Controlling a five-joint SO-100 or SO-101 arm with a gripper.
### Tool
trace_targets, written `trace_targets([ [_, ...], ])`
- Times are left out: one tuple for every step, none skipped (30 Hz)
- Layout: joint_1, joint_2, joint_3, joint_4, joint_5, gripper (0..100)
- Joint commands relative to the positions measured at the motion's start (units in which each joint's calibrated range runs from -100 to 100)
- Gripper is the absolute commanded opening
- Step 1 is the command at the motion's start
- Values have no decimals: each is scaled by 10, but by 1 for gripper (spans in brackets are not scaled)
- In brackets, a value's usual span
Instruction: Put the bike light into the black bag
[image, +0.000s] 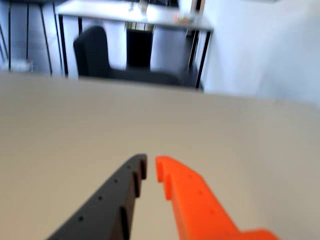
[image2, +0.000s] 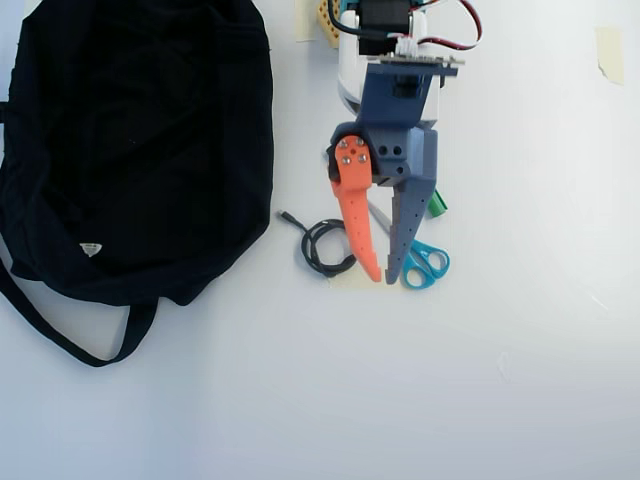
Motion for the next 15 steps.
trace_targets([
  [5,-19,11,-6,4,2],
  [7,-19,12,-6,4,2],
  [6,-19,13,-3,4,2],
  [4,-20,12,9,4,2],
  [3,-23,7,30,4,2],
  [2,-32,4,56,4,2],
  [0,-44,4,80,4,2],
  [-3,-59,4,100,4,2],
  [-12,-73,8,121,4,2],
  [-20,-87,11,139,4,2],
  [-28,-100,13,159,3,2],
  [-37,-112,13,182,3,2],
  [-41,-122,13,203,3,2],
  [-46,-131,13,223,3,2],
  [-47,-137,13,248,3,2],
])
